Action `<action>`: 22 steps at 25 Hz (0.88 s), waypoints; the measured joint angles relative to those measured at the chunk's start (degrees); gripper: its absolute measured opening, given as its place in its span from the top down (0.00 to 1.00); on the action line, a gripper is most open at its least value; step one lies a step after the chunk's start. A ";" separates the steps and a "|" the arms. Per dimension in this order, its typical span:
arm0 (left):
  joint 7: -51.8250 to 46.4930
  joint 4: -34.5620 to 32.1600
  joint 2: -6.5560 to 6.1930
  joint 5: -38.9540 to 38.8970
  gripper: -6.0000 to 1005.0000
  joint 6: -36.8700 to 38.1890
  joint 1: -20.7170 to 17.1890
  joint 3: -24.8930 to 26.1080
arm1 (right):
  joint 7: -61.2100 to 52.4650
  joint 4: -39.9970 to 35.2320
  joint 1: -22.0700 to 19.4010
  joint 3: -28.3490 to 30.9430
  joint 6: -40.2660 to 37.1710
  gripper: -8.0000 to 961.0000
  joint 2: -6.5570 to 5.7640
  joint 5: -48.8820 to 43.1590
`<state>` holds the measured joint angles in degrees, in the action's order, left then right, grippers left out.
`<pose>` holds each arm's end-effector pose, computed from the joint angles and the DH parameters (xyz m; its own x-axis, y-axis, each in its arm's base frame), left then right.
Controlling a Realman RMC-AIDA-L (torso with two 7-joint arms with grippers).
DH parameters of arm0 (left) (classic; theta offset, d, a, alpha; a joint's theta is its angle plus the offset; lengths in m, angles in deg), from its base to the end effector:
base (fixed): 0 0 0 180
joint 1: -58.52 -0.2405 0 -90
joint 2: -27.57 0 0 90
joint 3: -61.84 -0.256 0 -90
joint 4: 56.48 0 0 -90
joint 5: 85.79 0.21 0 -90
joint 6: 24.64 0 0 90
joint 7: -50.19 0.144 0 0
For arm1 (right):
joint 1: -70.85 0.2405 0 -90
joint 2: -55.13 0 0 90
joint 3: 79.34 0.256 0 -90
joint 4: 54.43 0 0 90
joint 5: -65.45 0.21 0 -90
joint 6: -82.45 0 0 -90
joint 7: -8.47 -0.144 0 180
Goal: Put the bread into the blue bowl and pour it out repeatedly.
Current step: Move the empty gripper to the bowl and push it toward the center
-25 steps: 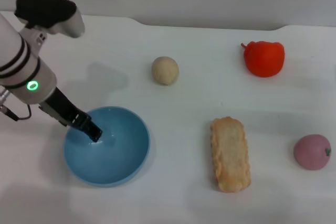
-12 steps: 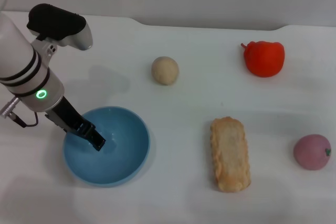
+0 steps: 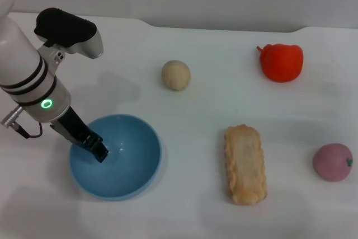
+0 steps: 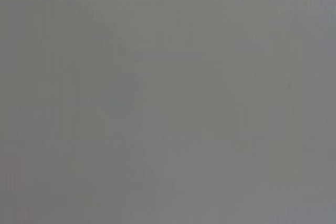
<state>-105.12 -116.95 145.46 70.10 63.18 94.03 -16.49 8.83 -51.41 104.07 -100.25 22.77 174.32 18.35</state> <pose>-0.2536 0.3433 -0.0113 0.4222 0.8603 -0.2858 0.6890 -0.5094 -0.5156 0.3495 0.3602 0.0042 0.7911 -0.0634 -0.6083 -0.6065 0.0472 -0.7937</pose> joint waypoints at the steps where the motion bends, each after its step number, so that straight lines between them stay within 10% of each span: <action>1: 0.10 0.00 0.01 0.01 0.32 0.01 -0.01 0.00 | -0.08 -0.10 0.01 0.00 0.00 0.48 0.00 0.00; 8: 0.31 0.00 0.06 -0.02 0.46 0.01 -0.18 0.17 | -0.15 -0.12 -0.47 0.02 -0.08 0.48 0.00 0.00; 14: 0.47 -0.09 0.07 -0.07 0.71 -0.77 -0.45 0.39 | -0.17 -0.17 -0.78 0.09 -0.34 0.48 0.00 0.00; 16: 0.47 -0.05 0.06 -0.09 0.93 -0.74 -0.45 0.47 | -0.18 -0.18 -0.78 0.09 -0.26 0.48 0.00 0.00; 22: -0.13 0.12 0.06 -0.15 0.98 -0.54 0.00 0.98 | -3.59 -0.02 -0.80 0.08 -0.08 0.49 0.00 0.00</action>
<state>-105.25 -116.83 145.52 69.95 62.64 94.03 -15.50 5.24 -51.43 103.27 -100.17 22.69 174.31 18.35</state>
